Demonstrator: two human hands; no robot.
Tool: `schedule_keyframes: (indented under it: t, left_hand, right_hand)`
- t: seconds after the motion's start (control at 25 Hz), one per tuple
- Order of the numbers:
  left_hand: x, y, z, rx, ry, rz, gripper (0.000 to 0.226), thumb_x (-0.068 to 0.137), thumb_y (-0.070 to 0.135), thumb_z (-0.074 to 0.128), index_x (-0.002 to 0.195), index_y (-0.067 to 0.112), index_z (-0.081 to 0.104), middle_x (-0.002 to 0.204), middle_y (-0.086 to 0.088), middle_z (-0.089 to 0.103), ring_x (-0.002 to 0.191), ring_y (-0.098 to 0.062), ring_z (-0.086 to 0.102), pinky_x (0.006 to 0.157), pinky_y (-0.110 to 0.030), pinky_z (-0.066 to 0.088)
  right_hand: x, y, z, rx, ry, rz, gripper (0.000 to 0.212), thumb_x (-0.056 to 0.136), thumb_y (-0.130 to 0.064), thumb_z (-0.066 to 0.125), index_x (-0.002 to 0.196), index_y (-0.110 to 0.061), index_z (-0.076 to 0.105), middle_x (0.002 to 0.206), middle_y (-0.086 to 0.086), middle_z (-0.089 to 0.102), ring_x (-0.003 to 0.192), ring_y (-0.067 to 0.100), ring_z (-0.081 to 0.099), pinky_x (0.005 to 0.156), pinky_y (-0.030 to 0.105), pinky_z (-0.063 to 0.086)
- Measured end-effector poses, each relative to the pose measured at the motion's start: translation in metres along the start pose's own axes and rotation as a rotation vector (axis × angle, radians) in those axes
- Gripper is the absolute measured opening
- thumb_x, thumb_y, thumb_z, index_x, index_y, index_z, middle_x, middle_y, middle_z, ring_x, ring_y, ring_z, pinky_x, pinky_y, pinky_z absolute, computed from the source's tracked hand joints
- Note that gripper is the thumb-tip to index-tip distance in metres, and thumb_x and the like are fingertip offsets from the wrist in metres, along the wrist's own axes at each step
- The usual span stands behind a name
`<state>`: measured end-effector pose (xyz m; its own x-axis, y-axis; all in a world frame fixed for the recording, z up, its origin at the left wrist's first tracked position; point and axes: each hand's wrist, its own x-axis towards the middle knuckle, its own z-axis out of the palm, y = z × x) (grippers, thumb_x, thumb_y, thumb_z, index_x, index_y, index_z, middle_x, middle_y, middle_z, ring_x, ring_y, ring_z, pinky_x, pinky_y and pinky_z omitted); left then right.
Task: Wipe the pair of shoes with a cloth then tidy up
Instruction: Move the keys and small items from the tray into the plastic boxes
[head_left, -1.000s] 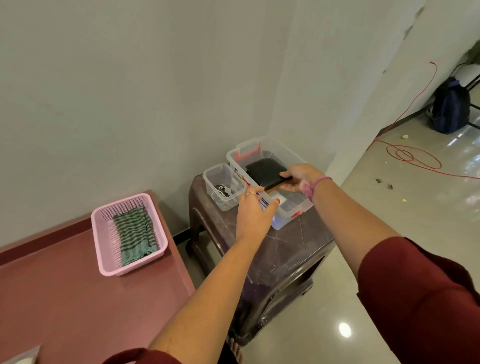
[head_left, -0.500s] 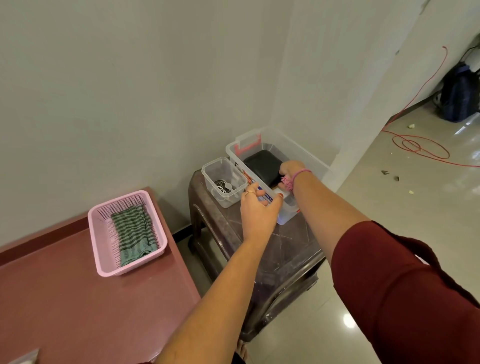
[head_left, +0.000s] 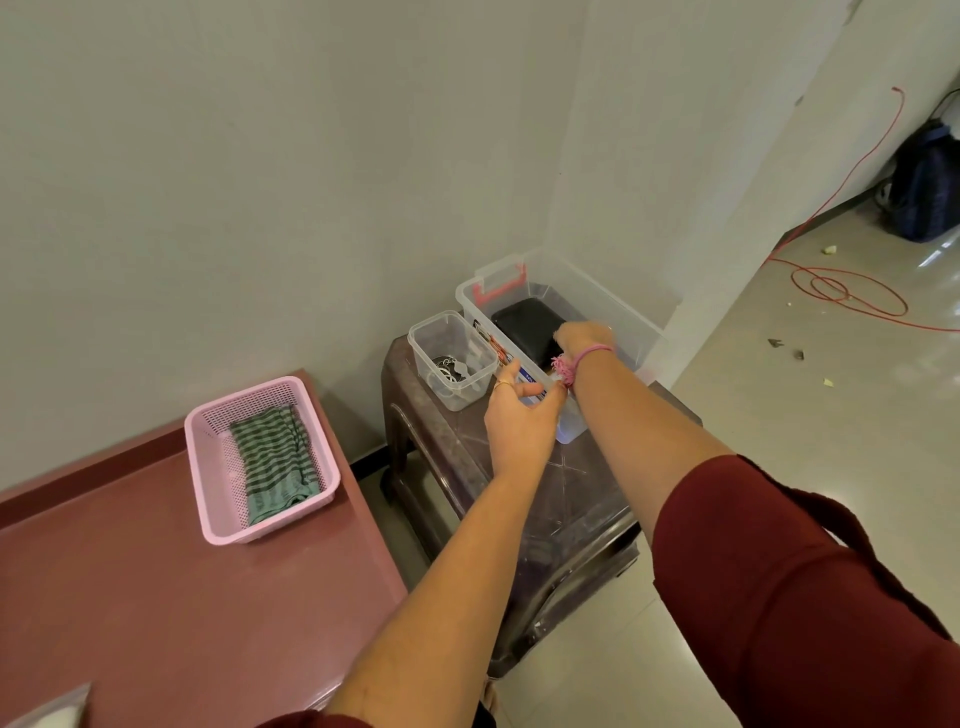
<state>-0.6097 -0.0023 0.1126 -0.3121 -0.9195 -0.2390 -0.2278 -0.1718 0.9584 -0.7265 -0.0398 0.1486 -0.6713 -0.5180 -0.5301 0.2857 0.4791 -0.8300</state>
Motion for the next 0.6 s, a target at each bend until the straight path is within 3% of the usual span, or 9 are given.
schedule_keyframes:
  t: [0.16,0.28,0.44,0.6]
  left_hand:
    - [-0.004,0.002,-0.003,-0.004,-0.018,-0.020,0.068,0.087,0.033,0.068,0.146,0.019,0.036,0.103,-0.001,0.069,0.097,-0.009,0.062,0.095,-0.028,0.045]
    - [-0.012,0.003,-0.014,-0.030,-0.050,-0.070,0.056,0.090,0.032,0.064,0.142,0.020,0.043,0.109,0.004,0.067,0.102,-0.008,0.060,0.100,-0.034,0.045]
    - [-0.040,0.005,-0.047,-0.057,-0.029,-0.069,0.017,0.096,0.032,0.055,0.112,0.025,0.059,0.106,0.007,0.066,0.095,-0.008,0.064,0.079,-0.020,0.052]
    - [-0.082,-0.009,-0.106,-0.078,0.022,0.016,0.013,0.097,0.025,0.052,0.104,0.023,0.063,0.093,0.006,0.067,0.085,-0.007,0.063,0.076,-0.021,0.048]
  right_hand:
    - [-0.009,-0.013,-0.004,0.013,-0.033,0.021,0.048,0.095,-0.014,0.046,0.140,-0.002,0.035,0.145,0.016,0.038,0.130,0.031,0.043,0.081,0.036,0.045]
    - [-0.024,-0.023,-0.013,0.125,-0.089,0.056,0.048,0.091,-0.014,0.052,0.136,-0.006,0.040,0.145,0.016,0.037,0.130,0.033,0.042,0.098,0.043,0.046]
    - [-0.055,-0.016,-0.019,0.254,-0.116,-0.023,0.023,0.091,-0.009,0.056,0.114,-0.010,0.053,0.126,0.013,0.051,0.113,0.027,0.052,0.095,0.038,0.049]
    - [-0.113,0.005,-0.013,0.312,-0.202,-0.125,0.014,0.090,-0.011,0.059,0.103,-0.009,0.063,0.097,0.005,0.062,0.100,0.021,0.061,0.088,0.032,0.051]
